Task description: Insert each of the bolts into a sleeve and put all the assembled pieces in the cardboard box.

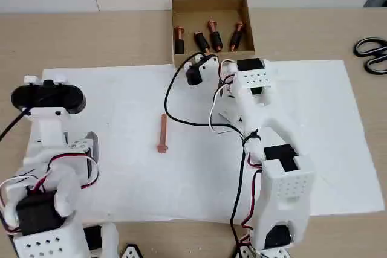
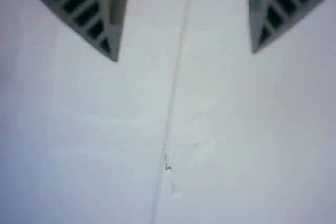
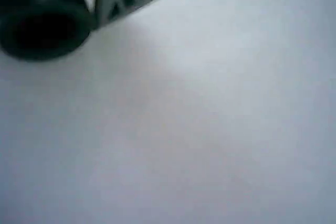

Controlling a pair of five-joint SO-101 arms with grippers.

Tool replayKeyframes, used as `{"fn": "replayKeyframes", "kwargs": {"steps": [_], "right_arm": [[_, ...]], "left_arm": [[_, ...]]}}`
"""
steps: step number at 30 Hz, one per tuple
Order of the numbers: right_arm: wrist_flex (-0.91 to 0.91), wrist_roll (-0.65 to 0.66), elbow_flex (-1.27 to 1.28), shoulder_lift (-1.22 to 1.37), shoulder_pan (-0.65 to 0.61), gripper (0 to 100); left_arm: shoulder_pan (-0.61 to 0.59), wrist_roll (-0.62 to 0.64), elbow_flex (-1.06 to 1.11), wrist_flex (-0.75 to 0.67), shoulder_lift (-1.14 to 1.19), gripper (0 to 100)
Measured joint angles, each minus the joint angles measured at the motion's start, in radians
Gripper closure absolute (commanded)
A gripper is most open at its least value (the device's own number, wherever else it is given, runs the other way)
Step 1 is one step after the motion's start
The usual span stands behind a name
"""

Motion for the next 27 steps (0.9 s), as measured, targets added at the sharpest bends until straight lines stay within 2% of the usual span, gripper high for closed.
{"fn": "replayKeyframes", "kwargs": {"steps": [3, 7, 8, 16, 27], "right_arm": [[0.0, 0.0, -0.003, 0.014, 0.0, 83.7], [-0.008, 0.0, -0.012, 0.017, 0.008, 98.8], [-0.009, 0.0, -0.014, 0.017, 0.009, 99.8], [0.035, -0.066, 0.002, -0.035, 0.012, 98.1], [0.245, -0.273, 0.002, -0.348, 0.006, 98.1]], "left_arm": [[0.0, 0.0, 0.0, 0.0, 0.0, 84], [0.0, 0.0, 0.0, 0.0, 0.0, 84], [0.0, 0.0, 0.0, 0.0, 0.0, 84], [0.0, 0.0, 0.0, 0.0, 0.0, 84], [0.0, 0.0, 0.025, 0.0, 0.0, 84]]}}
